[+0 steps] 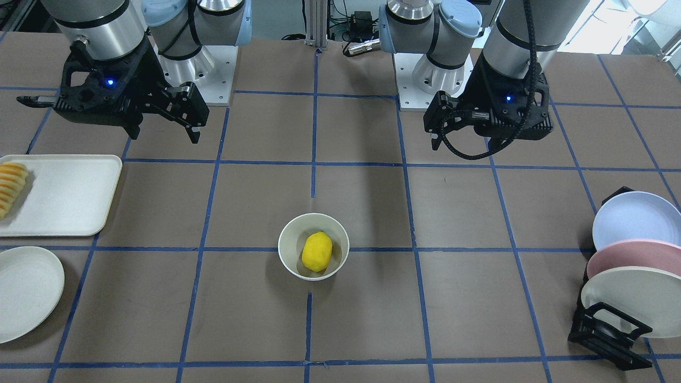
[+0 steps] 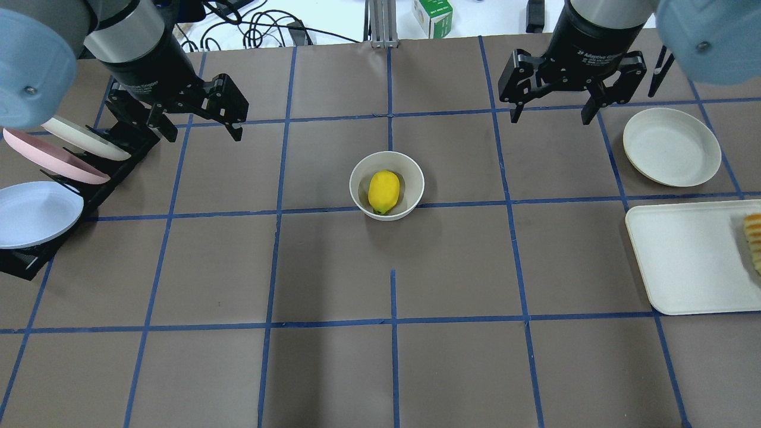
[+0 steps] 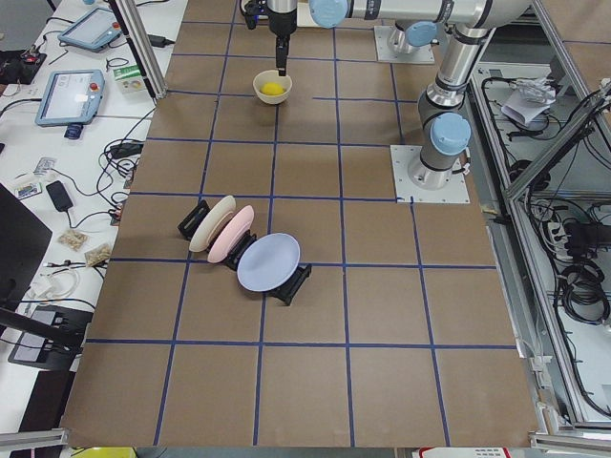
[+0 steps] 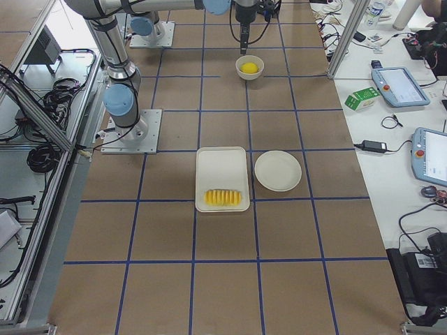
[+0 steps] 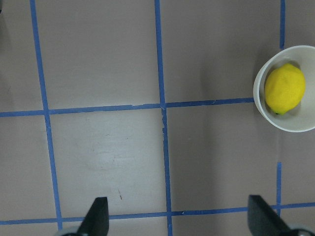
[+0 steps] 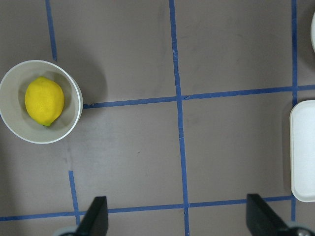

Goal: Place bowl and put lemon in it

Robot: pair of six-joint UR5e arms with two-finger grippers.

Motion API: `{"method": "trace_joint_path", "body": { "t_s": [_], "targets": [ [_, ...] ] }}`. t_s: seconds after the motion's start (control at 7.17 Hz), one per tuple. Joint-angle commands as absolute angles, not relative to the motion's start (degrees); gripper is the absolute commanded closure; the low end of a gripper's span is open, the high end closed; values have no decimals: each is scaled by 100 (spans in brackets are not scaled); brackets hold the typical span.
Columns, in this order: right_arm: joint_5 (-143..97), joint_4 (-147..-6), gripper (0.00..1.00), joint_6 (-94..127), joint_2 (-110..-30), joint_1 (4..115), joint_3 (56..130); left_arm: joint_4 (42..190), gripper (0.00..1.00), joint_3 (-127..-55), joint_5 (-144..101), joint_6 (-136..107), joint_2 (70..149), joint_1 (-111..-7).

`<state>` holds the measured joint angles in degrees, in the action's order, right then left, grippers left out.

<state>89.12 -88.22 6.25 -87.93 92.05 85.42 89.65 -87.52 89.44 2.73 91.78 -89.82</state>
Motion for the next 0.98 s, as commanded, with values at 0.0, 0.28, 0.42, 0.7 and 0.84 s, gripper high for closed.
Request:
{"method": "trace_joint_path", "body": {
  "t_s": [0.0, 0.28, 0.42, 0.7, 0.84],
  "targets": [
    [8938, -8798, 0, 563, -8841, 9193, 8543, 8974, 0, -8745, 8947, 272, 9123, -8982],
    [9000, -8745, 0, 483, -8833, 9184, 8552, 8974, 0, -8745, 8947, 272, 9080, -8982],
    [9009, -8728, 0, 483, -8842, 9185, 8543, 8974, 0, -8745, 8947, 281, 9105, -8982],
    [9009, -8736, 0, 475, -8833, 9185, 8552, 8982, 0, -8754, 8982, 281, 9070, -8982],
    [9000, -8719, 0, 509, -8842, 9202, 8543, 8982, 0, -8745, 9000, 290, 9053, -8982]
  ]
}}
